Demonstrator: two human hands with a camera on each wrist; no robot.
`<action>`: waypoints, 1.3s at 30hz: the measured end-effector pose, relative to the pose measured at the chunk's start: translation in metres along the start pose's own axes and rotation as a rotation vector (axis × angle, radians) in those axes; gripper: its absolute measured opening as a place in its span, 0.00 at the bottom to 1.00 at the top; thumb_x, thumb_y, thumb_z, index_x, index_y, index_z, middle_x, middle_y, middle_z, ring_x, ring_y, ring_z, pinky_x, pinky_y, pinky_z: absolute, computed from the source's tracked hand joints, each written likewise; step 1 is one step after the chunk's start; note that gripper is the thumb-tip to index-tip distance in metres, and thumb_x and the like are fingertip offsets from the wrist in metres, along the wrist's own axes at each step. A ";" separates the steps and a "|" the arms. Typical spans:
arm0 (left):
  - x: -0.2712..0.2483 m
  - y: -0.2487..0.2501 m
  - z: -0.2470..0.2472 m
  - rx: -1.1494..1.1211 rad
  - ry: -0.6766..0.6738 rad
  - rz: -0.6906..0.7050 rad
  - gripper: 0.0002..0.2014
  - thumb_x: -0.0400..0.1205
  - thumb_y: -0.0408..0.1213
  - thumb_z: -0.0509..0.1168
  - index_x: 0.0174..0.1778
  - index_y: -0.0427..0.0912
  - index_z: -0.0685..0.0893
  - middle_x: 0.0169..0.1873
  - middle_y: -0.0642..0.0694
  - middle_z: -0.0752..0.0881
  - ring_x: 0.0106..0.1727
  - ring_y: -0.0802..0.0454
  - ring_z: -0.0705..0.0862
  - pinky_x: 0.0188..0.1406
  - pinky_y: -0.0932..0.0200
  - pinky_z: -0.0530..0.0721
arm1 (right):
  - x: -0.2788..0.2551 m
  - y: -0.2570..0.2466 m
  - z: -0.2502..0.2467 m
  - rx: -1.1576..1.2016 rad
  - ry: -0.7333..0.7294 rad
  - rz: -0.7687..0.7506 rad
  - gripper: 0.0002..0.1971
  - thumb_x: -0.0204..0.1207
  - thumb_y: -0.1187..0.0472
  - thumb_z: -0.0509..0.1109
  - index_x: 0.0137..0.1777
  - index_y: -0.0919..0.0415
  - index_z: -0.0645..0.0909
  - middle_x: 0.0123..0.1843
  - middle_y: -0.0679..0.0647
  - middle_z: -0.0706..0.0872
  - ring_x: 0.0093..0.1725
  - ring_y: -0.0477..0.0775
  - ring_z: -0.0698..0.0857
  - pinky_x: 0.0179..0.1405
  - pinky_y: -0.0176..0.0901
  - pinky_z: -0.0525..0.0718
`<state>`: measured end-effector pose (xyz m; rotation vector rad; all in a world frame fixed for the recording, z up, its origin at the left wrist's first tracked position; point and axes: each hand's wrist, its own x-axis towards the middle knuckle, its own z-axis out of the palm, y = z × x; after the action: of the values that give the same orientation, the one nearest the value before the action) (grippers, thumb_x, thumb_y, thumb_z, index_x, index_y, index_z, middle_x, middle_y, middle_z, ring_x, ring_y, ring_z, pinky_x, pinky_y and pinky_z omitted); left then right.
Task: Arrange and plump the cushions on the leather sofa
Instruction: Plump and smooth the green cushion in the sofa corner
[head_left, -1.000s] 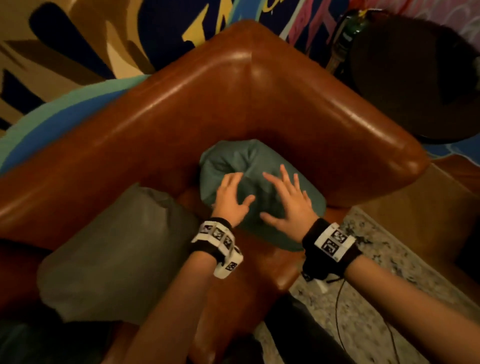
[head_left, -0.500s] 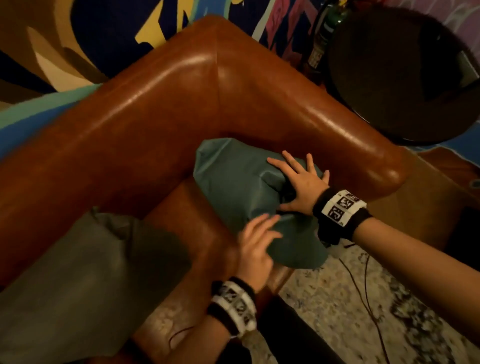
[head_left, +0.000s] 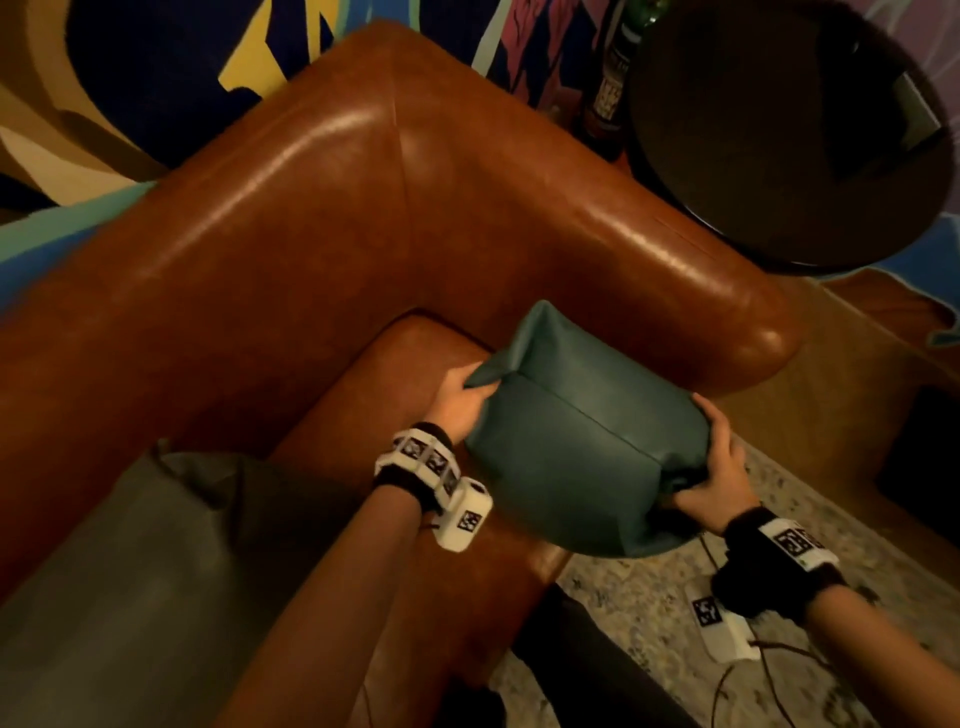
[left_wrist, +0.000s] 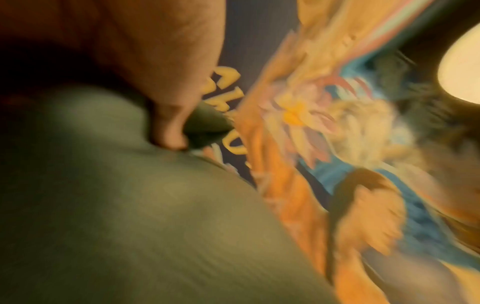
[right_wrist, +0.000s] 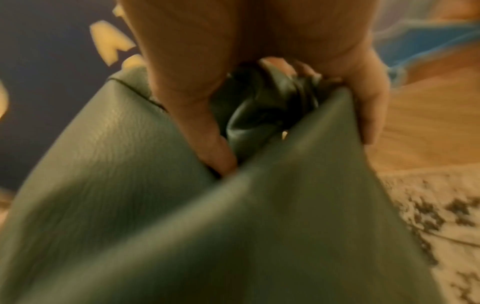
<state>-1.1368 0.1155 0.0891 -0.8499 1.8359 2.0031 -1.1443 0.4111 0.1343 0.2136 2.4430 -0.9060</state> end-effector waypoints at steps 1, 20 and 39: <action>-0.009 0.007 0.007 0.053 -0.011 0.045 0.08 0.84 0.29 0.63 0.49 0.44 0.86 0.42 0.53 0.89 0.44 0.58 0.88 0.49 0.57 0.80 | 0.001 0.003 -0.001 0.018 -0.017 0.002 0.58 0.44 0.56 0.77 0.74 0.29 0.51 0.79 0.60 0.59 0.77 0.69 0.60 0.74 0.69 0.64; -0.074 0.019 0.058 0.911 -0.083 0.387 0.39 0.72 0.72 0.58 0.80 0.67 0.61 0.85 0.61 0.42 0.84 0.52 0.33 0.74 0.20 0.48 | 0.032 0.004 0.057 0.342 -0.233 0.200 0.43 0.69 0.78 0.68 0.82 0.58 0.53 0.70 0.62 0.77 0.46 0.52 0.82 0.28 0.29 0.83; 0.011 0.002 -0.077 0.377 0.460 -0.135 0.39 0.77 0.60 0.67 0.79 0.39 0.68 0.75 0.36 0.74 0.75 0.35 0.72 0.74 0.41 0.71 | -0.019 -0.034 0.029 0.597 -0.181 0.302 0.24 0.84 0.50 0.60 0.79 0.43 0.61 0.71 0.53 0.76 0.65 0.62 0.80 0.66 0.67 0.79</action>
<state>-1.1296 0.0385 0.0831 -1.3459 2.2244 1.3887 -1.1266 0.3674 0.1450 0.6580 1.8531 -1.4163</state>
